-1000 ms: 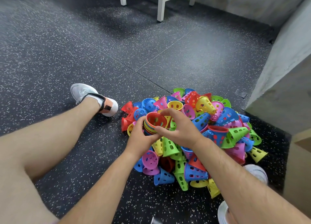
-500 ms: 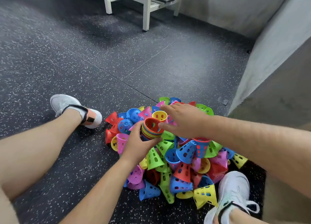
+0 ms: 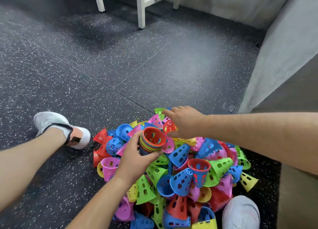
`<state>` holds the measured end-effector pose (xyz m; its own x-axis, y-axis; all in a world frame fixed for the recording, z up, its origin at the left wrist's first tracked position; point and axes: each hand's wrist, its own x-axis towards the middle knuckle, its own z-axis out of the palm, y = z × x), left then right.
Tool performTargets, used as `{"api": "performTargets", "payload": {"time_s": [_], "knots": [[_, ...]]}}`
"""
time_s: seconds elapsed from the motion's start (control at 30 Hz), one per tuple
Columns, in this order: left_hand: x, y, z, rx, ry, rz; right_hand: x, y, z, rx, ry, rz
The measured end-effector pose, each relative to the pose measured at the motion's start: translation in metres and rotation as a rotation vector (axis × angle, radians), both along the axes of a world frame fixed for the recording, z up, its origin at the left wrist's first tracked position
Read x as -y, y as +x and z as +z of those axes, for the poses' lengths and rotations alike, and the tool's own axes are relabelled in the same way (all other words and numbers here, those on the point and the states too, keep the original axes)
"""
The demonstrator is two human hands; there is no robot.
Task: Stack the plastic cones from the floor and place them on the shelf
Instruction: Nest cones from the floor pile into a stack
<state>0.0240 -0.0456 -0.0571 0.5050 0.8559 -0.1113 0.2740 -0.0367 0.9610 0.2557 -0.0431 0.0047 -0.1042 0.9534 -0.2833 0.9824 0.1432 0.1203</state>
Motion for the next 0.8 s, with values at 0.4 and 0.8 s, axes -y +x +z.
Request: {"api": "performTargets", "payload": {"time_s": [0.4,0.8], "knots": [[0.002,0.004,-0.006,-0.042,0.015,0.011,-0.021,0.012,-0.031,-0.028,-0.133,-0.015],[0.021,-0.008,0.005,-0.032,-0.032,0.013,0.057,-0.018,0.041,-1.071,0.193,-0.416]]}}
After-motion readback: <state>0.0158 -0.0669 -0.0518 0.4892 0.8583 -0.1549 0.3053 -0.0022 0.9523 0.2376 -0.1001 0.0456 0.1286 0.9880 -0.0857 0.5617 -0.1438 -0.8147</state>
